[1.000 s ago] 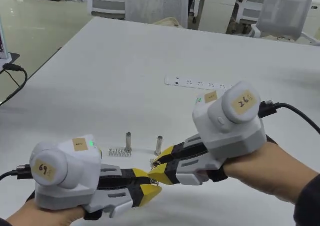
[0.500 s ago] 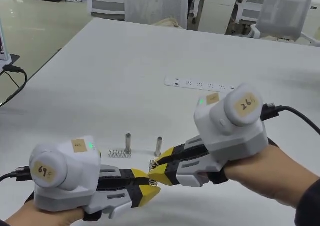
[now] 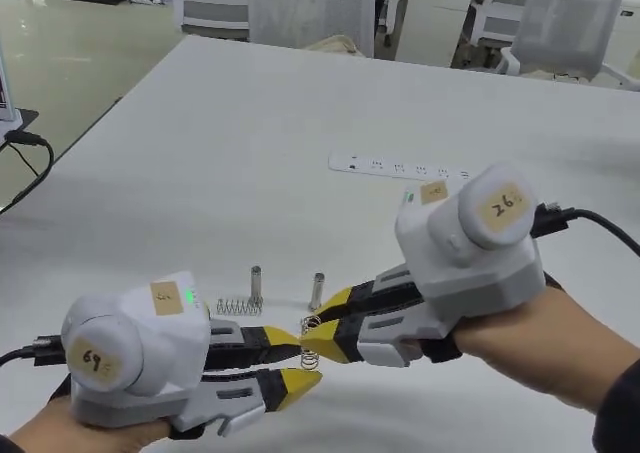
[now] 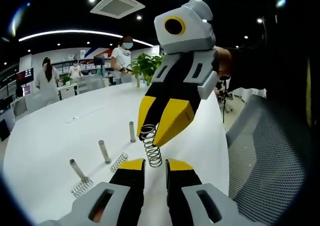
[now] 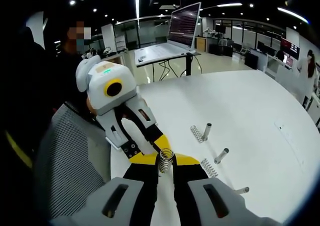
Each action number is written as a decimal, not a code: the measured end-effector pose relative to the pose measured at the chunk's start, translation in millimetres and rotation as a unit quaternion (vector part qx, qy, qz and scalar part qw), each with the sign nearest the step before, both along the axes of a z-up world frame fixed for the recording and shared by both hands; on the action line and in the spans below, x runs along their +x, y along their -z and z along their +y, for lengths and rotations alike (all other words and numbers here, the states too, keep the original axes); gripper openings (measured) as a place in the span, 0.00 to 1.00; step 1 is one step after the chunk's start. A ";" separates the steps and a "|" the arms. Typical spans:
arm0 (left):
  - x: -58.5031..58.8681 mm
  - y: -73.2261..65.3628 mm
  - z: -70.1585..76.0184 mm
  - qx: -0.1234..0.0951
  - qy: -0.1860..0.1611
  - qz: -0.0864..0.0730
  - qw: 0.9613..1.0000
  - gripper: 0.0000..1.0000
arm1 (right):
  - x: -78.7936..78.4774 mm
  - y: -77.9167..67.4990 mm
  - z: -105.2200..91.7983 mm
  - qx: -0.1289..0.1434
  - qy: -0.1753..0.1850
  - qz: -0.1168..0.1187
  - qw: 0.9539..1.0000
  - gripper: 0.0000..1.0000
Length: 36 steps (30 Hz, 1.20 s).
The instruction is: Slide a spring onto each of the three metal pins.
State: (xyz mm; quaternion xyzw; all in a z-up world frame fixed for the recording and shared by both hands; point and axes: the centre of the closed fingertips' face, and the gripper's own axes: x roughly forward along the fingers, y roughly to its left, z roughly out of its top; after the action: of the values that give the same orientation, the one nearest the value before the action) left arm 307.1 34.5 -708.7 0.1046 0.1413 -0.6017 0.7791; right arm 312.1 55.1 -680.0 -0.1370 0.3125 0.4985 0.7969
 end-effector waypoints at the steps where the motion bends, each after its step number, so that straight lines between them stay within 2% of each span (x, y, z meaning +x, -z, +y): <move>1: 0.4 -1.0 0.0 -0.002 -0.001 -0.001 1.000 0.10 | 0.3 -0.1 -0.7 0.000 0.002 0.000 1.000 0.08; 8: 5.2 -2.4 2.1 -0.002 -0.011 -0.016 1.000 0.24 | 2.6 -2.6 -4.5 0.002 0.009 -0.006 1.000 0.08; 11: 6.4 -2.1 2.2 -0.001 -0.015 -0.022 1.000 0.34 | 4.3 -3.5 -6.1 0.002 0.012 -0.008 1.000 0.08; 12: 7.0 -0.7 2.7 0.001 -0.019 -0.015 1.000 0.40 | 5.2 -4.0 -7.3 0.002 0.014 -0.011 1.000 0.08; 15: 9.1 0.1 3.5 -0.001 -0.030 -0.007 1.000 0.60 | 6.6 -5.2 -9.4 0.003 0.018 -0.013 1.000 0.08; 20: 15.4 2.2 8.6 0.007 -0.050 -0.012 0.999 0.75 | 9.2 -6.1 -12.6 0.003 0.023 -0.018 1.000 0.08; 23: 18.5 0.7 12.0 0.002 -0.061 -0.006 0.998 0.87 | 10.7 -7.6 -13.8 0.004 0.026 -0.021 0.999 0.08; 30: 24.3 0.4 19.3 0.008 -0.077 -0.018 0.997 0.92 | 15.8 -12.4 -20.1 0.008 0.038 -0.030 0.999 0.08; 36: 25.4 3.6 25.4 0.019 -0.083 -0.025 0.996 0.91 | 20.1 -15.9 -28.1 0.011 0.049 -0.036 0.998 0.08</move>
State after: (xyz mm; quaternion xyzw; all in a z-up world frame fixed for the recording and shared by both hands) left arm 332.5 59.9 -712.3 0.1225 0.1413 -0.5291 0.8277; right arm 332.2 27.0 -664.1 -0.1303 0.2843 0.4571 0.8326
